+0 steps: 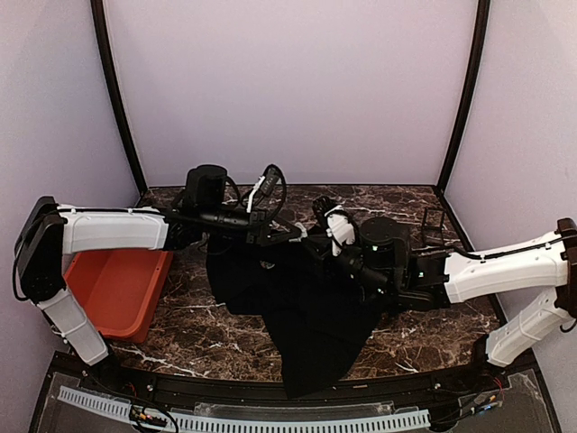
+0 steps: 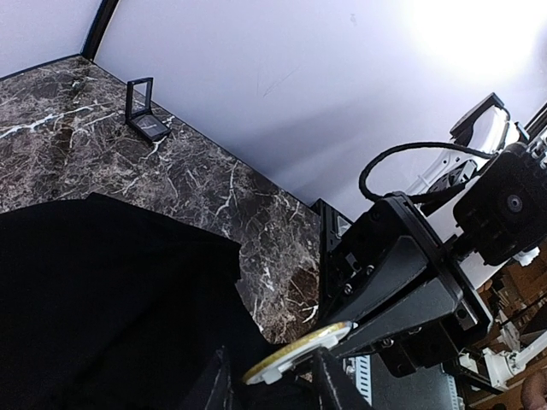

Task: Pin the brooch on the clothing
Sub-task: Open the brooch.

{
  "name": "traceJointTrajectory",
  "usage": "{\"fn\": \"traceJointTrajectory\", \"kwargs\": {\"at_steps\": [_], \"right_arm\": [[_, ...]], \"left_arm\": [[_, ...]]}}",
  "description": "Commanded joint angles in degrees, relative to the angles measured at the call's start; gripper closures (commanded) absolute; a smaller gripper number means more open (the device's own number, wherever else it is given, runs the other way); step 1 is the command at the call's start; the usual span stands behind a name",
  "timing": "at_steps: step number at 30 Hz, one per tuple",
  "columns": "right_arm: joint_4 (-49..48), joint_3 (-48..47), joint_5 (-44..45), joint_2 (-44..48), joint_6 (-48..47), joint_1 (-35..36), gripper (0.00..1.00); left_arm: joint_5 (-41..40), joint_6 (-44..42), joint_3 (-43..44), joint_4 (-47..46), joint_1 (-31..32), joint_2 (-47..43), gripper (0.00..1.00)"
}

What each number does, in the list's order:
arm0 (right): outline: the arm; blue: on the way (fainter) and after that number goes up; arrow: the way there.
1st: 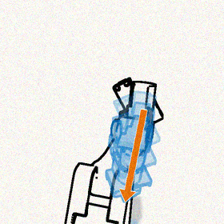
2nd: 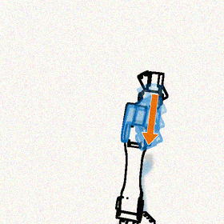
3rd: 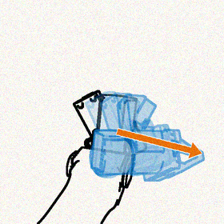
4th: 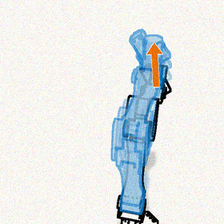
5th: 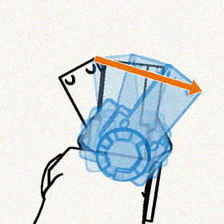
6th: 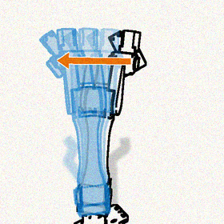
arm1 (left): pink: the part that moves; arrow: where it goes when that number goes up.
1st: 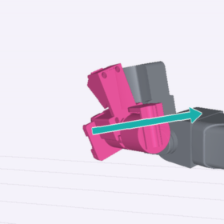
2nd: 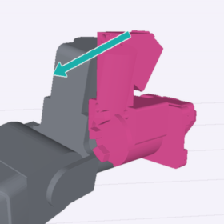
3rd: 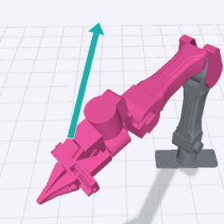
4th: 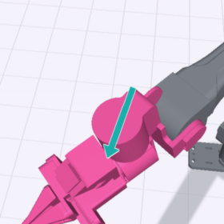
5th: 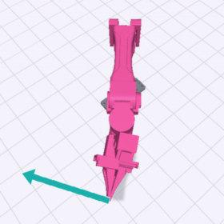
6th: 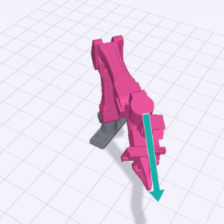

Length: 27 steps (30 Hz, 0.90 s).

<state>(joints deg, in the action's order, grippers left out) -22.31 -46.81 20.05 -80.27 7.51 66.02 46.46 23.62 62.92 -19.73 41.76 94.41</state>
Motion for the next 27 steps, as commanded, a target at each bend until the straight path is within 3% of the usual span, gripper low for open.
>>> {"fn": "traceJointTrajectory", "kwargs": {"at_steps": [1, 6, 15, 18, 22, 27], "right_arm": [[-7.7, -1.9, -13.5, -1.6, -1.6, 3.1, 1.00], [-7.5, -1.7, -14.0, -0.6, -1.1, 2.9, 1.00], [-7.0, -0.6, -16.2, 3.3, -0.1, 2.2, 1.00], [-6.4, -0.3, -16.1, 4.1, 0.3, 2.0, 1.00], [-6.0, 0.5, -15.1, 5.2, 1.4, 1.7, 1.00], [-5.5, 1.2, -13.5, 6.4, 2.3, 1.2, 1.00]], "left_arm": [[4.1, -4.6, 2.3, 3.6, 7.0, -0.8, 0.67], [4.4, -5.4, 2.4, 4.2, 7.1, -1.3, 0.69], [1.7, -9.6, 3.9, 9.8, 7.0, -2.2, 0.85], [3.3, -8.8, 3.1, 8.1, 6.7, -2.6, 0.83], [6.9, -5.3, 1.5, 2.2, 4.7, -3.9, 0.72], [12.2, 1.9, -0.3, -8.0, 2.2, -4.5, 0.71]]}}
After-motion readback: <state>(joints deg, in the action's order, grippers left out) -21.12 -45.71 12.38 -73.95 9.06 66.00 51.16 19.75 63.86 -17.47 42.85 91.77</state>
